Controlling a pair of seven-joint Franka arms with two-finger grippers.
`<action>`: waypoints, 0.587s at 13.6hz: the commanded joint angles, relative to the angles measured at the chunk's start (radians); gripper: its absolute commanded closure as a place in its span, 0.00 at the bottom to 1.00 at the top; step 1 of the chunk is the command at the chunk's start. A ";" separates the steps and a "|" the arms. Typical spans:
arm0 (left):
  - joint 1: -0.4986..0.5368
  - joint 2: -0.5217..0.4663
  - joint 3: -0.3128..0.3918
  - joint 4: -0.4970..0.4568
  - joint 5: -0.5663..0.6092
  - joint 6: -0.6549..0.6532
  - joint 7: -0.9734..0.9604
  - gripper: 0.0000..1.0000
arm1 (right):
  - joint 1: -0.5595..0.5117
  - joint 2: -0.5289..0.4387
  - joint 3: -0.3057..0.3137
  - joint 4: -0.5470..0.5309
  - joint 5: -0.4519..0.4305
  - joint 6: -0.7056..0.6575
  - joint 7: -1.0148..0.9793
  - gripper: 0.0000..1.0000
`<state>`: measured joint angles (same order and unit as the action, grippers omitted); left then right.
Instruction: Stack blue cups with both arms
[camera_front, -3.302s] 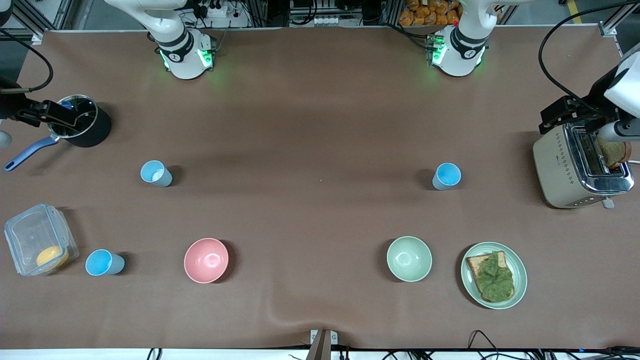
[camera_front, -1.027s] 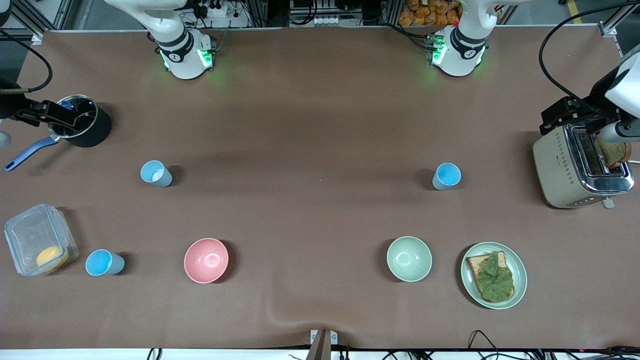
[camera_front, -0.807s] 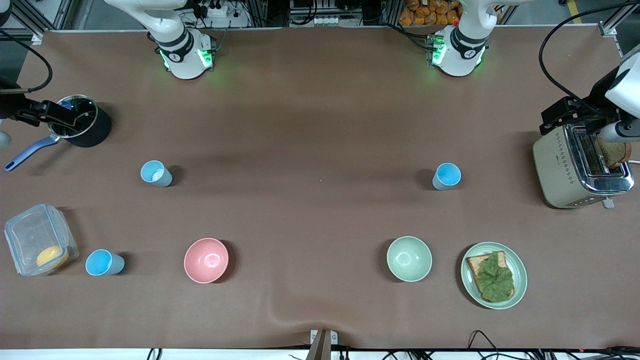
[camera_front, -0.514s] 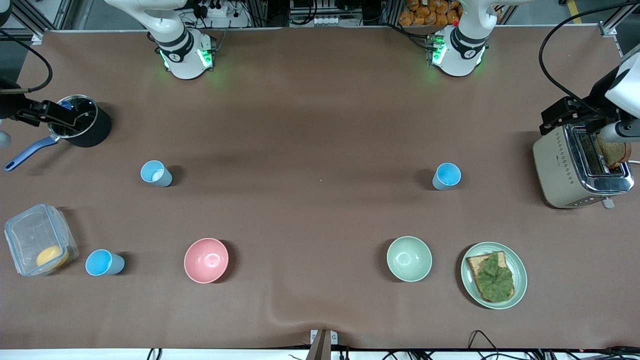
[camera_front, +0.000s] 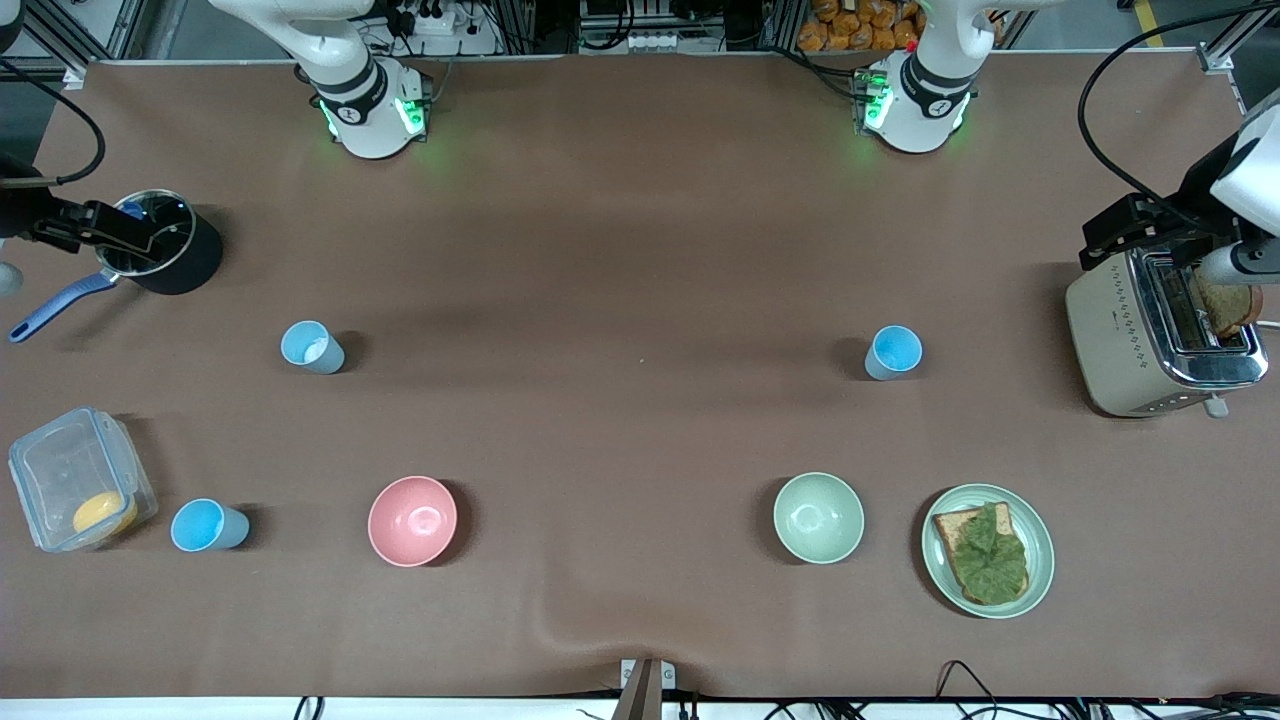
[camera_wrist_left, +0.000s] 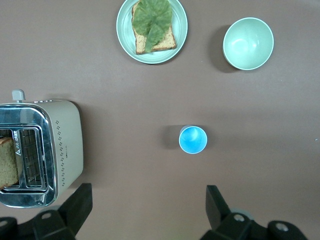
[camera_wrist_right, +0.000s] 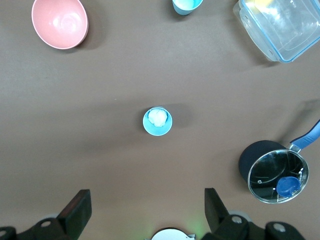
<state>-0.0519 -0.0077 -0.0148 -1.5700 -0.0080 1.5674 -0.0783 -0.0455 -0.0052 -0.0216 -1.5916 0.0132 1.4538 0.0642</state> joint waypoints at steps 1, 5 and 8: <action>0.003 -0.003 -0.001 -0.001 -0.007 0.009 -0.018 0.00 | -0.013 -0.001 0.012 0.001 -0.007 -0.007 -0.004 0.00; 0.003 -0.003 -0.001 -0.002 -0.007 0.011 -0.018 0.00 | -0.014 0.001 0.012 0.001 -0.007 -0.007 -0.004 0.00; 0.003 -0.003 -0.002 -0.001 -0.007 0.011 -0.018 0.00 | -0.011 0.020 0.012 0.001 -0.007 -0.007 -0.010 0.00</action>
<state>-0.0519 -0.0077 -0.0145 -1.5700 -0.0080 1.5695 -0.0783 -0.0455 0.0005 -0.0215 -1.5924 0.0132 1.4530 0.0634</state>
